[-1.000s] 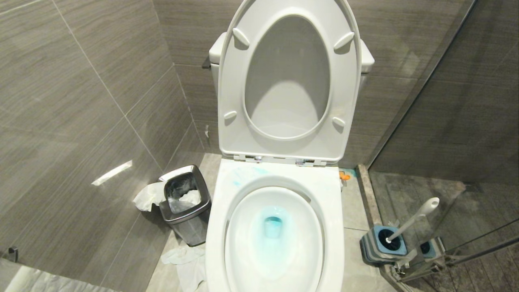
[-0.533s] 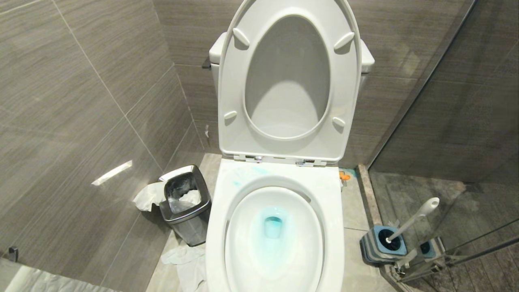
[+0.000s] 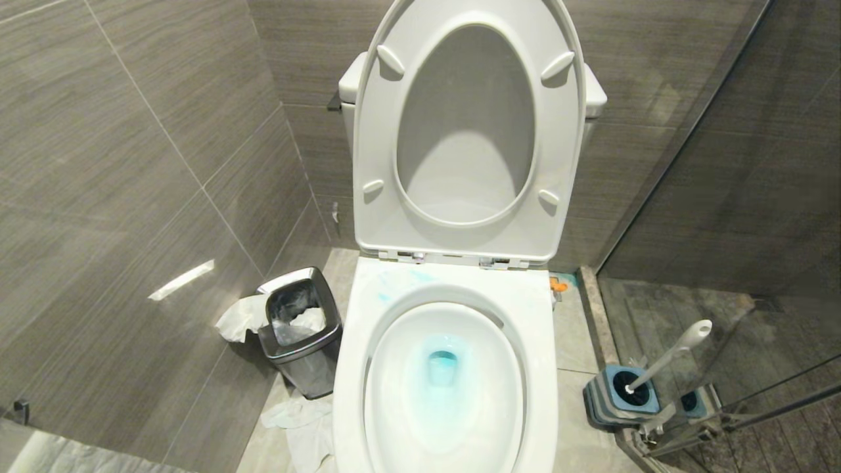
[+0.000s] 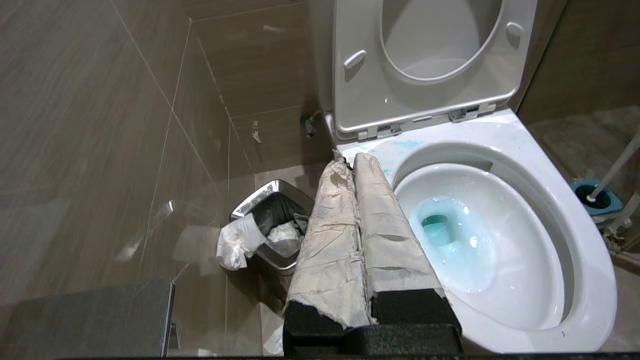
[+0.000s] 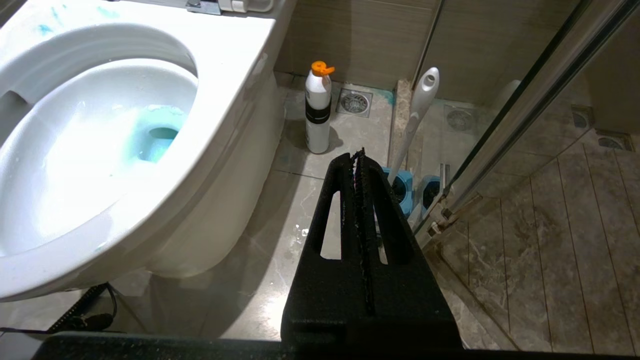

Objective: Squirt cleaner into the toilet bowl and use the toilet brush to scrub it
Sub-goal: Flush the toilet

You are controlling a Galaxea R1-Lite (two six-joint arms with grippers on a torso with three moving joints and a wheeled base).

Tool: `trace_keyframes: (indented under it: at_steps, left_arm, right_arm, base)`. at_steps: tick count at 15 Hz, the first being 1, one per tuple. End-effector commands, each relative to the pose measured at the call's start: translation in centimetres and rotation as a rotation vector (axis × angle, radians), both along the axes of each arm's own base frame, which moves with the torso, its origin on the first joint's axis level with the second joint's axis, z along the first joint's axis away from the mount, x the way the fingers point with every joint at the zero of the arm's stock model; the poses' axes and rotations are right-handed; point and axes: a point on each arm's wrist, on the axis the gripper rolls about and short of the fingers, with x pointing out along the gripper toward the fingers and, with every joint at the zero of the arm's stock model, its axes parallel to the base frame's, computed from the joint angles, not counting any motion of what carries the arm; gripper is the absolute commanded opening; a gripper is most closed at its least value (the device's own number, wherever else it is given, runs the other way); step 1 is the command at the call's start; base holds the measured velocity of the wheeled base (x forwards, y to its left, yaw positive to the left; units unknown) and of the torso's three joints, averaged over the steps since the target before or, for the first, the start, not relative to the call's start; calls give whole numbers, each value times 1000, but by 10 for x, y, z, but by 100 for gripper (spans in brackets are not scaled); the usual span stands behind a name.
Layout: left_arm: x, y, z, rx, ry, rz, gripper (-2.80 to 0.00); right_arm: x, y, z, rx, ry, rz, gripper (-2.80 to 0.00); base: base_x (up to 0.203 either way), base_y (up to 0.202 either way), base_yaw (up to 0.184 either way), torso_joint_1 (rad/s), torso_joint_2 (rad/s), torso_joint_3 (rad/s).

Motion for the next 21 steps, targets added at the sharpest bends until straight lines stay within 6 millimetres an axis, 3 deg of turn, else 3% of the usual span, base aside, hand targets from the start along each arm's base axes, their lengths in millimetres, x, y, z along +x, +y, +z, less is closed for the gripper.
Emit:
trace_keyframes:
  at_steps: [1, 9, 15, 19, 21]
  left_arm:
    - [23, 0, 11, 1, 73, 1, -280]
    - [123, 0, 72, -82, 181, 9, -280]
    - [212, 5, 93, -101, 161, 182, -280]
    - [273, 0, 117, -106, 121, 177, -280]
    - [287, -9, 122, -101, 149, 146, -280]
  right_arm:
    - [0, 0, 0, 0, 2, 1, -280]
    - [0, 0, 0, 0, 2, 1, -280]
    - [0, 0, 0, 0, 1, 1, -280]
    - [0, 0, 0, 0, 1, 1, -280]
    - [0, 0, 0, 0, 1, 1, -280]
  base:
    - [0, 0, 0, 0, 0, 0]
    - [0, 0, 0, 0, 0, 0]
    - [0, 0, 0, 0, 0, 0]
    - [0, 0, 0, 0, 0, 0]
    - [0, 0, 0, 0, 0, 0]
